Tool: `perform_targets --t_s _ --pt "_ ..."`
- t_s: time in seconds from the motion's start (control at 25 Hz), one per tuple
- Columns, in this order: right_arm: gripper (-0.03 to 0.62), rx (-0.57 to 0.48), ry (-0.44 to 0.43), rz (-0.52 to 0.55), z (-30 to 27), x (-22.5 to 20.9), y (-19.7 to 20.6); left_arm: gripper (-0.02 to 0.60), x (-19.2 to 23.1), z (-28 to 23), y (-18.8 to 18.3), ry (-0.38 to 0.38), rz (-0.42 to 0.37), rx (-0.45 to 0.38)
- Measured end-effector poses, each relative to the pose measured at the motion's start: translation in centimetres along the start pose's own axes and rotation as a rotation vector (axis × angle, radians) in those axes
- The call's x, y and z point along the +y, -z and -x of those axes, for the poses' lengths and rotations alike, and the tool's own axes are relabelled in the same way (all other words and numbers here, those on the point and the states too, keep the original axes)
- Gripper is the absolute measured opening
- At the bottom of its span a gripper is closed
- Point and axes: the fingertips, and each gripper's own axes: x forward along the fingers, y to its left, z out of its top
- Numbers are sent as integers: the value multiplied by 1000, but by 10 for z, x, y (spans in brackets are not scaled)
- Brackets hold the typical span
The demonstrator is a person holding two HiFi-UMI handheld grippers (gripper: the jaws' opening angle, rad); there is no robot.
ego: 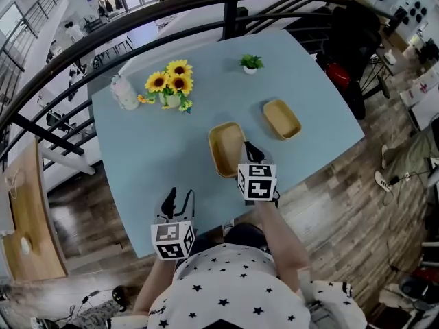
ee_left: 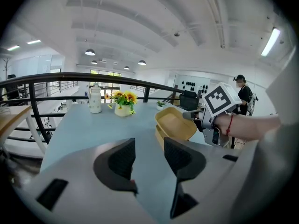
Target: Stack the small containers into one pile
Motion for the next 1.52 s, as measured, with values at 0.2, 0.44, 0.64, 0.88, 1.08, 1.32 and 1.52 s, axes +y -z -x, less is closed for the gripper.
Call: perform_targets --t_s 0.2,0.44,0.64,0.88,1.08,1.32,1.52 --pt "21 20 -4 -8 -6 2 7 187 0 -6 -4 0 -4 3" --pt "21 41 1 -14 -8 0 15 187 -2 -9 -3 3 -8 16" --pt "21 62 13 -20 -11 -6 26 187 -3 -13 1 5 -10 26" --pt "21 82 20 -23 -14 -9 36 187 -4 -14 0 4 -14 29" --pt "21 92 18 -23 -16 -9 40 187 -4 -16 1 -1 -12 34" --pt "21 119 17 -16 -19 -10 49 187 -5 -18 0 -2 -8 38" --pt "21 127 12 -14 -21 -11 54 187 -4 -21 0 -5 -7 38"
